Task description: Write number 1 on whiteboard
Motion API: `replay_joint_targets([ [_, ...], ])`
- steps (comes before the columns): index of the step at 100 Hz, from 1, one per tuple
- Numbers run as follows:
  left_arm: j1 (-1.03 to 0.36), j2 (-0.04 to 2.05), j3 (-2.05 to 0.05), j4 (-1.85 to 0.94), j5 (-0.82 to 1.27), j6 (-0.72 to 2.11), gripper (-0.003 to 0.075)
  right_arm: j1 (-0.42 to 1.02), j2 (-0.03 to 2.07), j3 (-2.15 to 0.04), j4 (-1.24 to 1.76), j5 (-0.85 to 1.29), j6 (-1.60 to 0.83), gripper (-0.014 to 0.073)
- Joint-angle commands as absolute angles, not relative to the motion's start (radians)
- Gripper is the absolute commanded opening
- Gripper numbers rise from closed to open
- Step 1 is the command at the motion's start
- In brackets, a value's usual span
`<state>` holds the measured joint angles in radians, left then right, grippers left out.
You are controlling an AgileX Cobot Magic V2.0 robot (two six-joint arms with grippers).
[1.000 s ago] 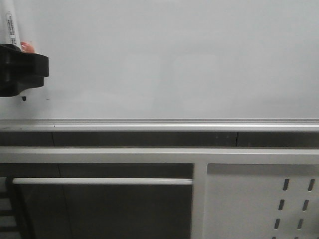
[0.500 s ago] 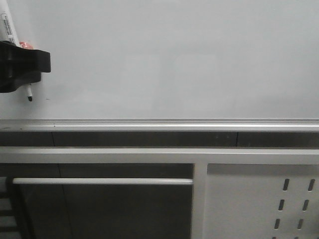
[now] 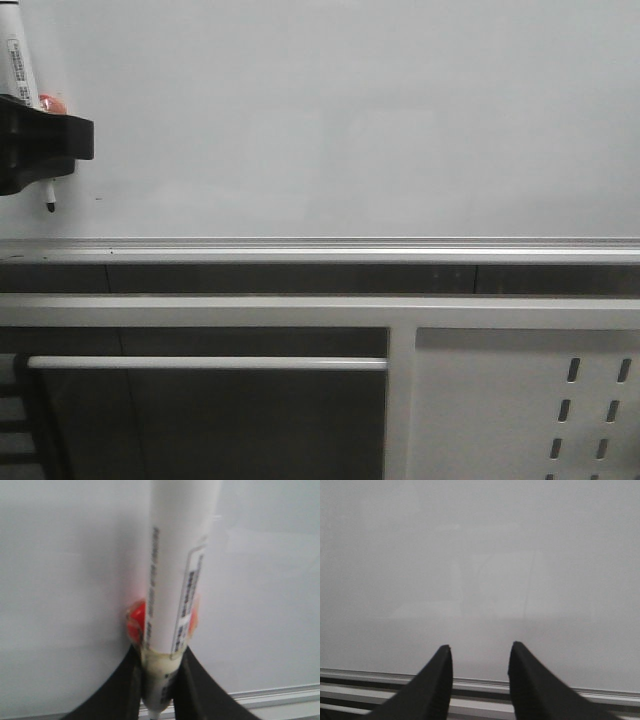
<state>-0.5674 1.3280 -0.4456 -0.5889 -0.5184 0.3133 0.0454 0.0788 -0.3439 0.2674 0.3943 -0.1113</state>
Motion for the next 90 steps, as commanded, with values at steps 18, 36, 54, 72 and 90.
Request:
replay_joint_targets([
  [18, -0.63, 1.237, -0.474, -0.44, -0.541, 0.303, -0.0018, 0.047, 0.099, -0.377, 0.269, 0.326, -0.122, 0.0243],
  [36, -0.677, 1.187, -0.474, -0.356, -0.526, 0.314, -0.0018, 0.047, 0.099, -0.377, 0.319, 0.329, -0.122, 0.0243],
  [54, -0.721, 1.157, -0.5, -0.189, -0.378, 0.339, -0.0018, 0.06, 0.102, -0.381, 0.456, 0.449, -0.148, 0.0243],
  [72, -0.766, 1.153, -0.591, -0.042, -0.157, 0.341, -0.0018, 0.09, 0.133, -0.389, 0.86, 0.55, -0.506, 0.0244],
  [90, -0.807, 1.153, -0.717, 0.032, 0.105, 0.341, -0.0018, 0.09, 0.244, -0.481, 1.064, 0.661, -0.673, 0.0286],
])
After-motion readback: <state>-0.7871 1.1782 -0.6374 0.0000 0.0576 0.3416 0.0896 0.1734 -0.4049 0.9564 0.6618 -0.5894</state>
